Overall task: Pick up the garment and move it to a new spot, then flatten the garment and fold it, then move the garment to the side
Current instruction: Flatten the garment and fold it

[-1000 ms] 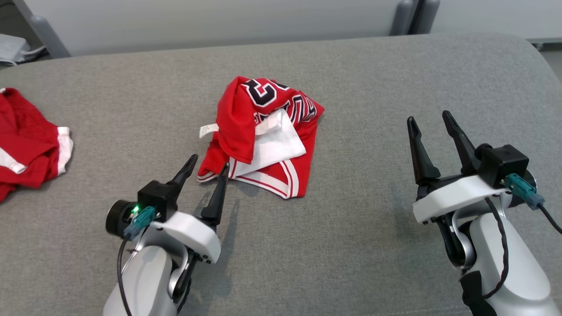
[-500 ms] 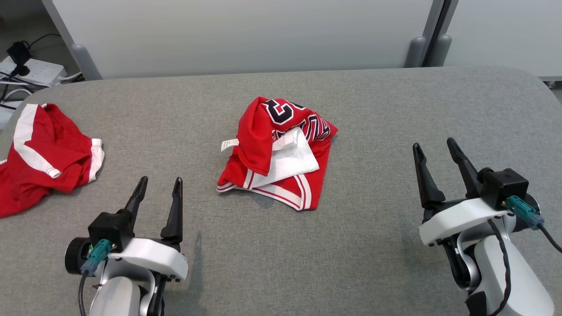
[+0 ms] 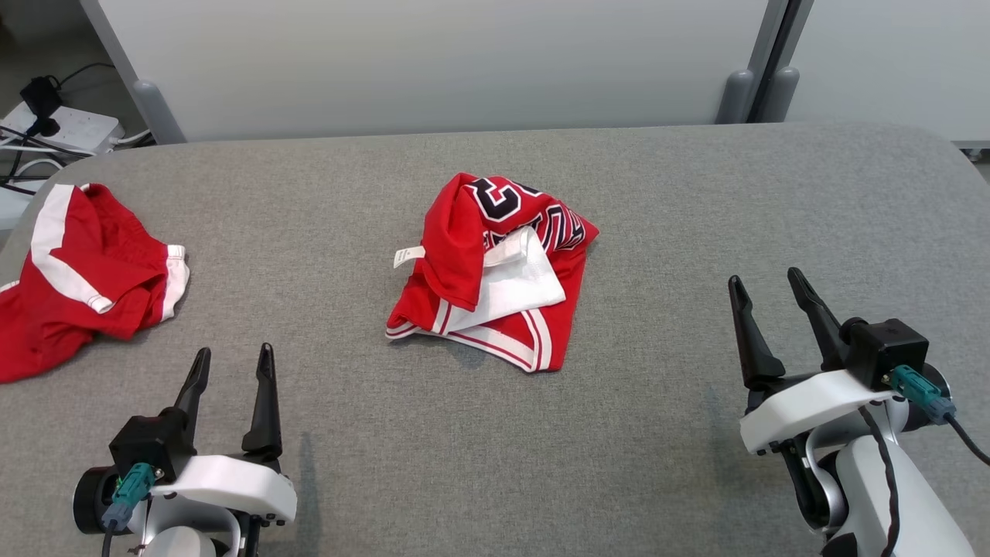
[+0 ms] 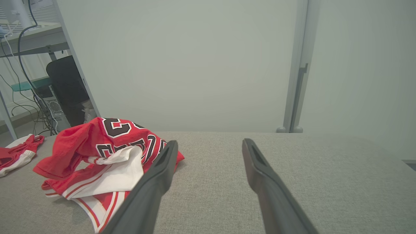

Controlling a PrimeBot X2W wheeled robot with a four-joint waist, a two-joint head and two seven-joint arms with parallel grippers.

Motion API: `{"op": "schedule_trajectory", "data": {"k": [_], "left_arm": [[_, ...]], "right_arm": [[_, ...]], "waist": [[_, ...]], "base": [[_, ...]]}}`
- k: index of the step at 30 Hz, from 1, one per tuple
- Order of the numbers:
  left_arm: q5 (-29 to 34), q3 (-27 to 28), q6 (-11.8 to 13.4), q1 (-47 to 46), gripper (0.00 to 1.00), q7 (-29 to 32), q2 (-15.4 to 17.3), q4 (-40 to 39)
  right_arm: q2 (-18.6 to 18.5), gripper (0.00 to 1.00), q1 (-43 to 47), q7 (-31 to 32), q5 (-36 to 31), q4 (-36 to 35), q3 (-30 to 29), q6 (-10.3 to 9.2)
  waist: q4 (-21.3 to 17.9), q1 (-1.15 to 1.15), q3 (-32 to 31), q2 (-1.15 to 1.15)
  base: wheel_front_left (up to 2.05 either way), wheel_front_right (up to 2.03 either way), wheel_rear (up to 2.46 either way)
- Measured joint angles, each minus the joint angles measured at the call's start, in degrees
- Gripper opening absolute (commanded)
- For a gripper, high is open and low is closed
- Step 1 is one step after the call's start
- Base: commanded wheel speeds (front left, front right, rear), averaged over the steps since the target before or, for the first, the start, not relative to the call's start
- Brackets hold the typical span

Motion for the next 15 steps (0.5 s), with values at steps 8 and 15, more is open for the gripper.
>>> {"op": "schedule_trajectory", "data": {"k": [8, 15], "left_arm": [[0.25, -0.22, -0.51, -0.01, 1.00, 0.00, -0.12, -0.03], [-0.88, -5.34, -0.96, -0.68, 1.00, 0.00, -0.18, -0.35]], "right_arm": [[0.08, 1.00, -0.04, -0.01, 0.00, 0.20, 1.20, 0.00], [-0.29, 1.00, -4.07, 0.00, 0.10, 5.12, 8.09, 0.00]], "waist": [[1.19, 0.00, 0.94, 0.00], [4.57, 0.00, 3.60, 0.00]], "base": [[0.00, 0.00, 0.00], [0.00, 0.00, 0.00]]}}
